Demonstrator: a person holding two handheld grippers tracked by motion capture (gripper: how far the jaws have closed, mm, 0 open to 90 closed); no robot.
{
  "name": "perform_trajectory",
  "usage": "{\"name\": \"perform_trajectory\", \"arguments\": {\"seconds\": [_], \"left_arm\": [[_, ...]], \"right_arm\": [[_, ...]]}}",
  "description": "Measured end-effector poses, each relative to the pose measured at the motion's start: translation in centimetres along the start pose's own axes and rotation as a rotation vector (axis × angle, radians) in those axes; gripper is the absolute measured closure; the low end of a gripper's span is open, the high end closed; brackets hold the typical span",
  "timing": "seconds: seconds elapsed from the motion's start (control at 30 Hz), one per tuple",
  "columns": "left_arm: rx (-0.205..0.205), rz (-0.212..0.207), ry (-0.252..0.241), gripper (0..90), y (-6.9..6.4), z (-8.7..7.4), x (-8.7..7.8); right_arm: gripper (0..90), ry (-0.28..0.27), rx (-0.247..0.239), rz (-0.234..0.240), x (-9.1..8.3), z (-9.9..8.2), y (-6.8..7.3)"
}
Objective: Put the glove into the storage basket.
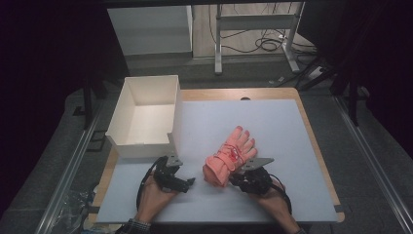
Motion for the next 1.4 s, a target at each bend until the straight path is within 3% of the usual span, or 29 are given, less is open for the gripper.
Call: {"name": "perform_trajectory", "arguments": {"seconds": [0.3,0.53,0.7,0.9,1.07,1.27,1.4], "left_arm": [[0.001,0.001,0.002,0.4,0.0,0.0,0.0],[-0.002,-0.003,-0.001,0.3,0.0,0.0,0.0],[-0.002,-0.003,-0.003,0.3,0.0,0.0,0.0],[0.001,-0.002,-0.003,0.2,0.0,0.0,0.0],[0.002,-0.003,-0.002,0.2,0.0,0.0,0.0],[0.007,-0.006,0.001,0.0,0.0,0.0,0.0],[0.002,-0.006,0.004,0.0,-0.1,0.0,-0.1]], "right_arm": [[74.0,0.0,-0.018,-0.009,1.3,1.0,0.5],[70.5,-0.007,-0.023,-0.054,-0.2,0.5,-0.3],[63.5,-0.025,0.022,-0.129,-2.4,-0.8,-2.7],[47.9,-0.04,0.084,-0.215,-4.5,-2.5,-6.0],[33.2,-0.036,0.131,-0.277,-5.5,-3.8,-8.3],[19.1,-0.029,0.152,-0.353,-6.5,-4.9,-10.5],[13.2,-0.014,0.164,-0.371,-6.7,-5.5,-11.4]]}}
Point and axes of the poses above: each handheld gripper's, and its own axes: x roughly forward along the jaws, z roughly out of its top, y roughly to its left, the point moved 9 cm from there along x, roughly forward along the jaws, and after that the axes turned 3 degrees about y, right-handed, at the moved point
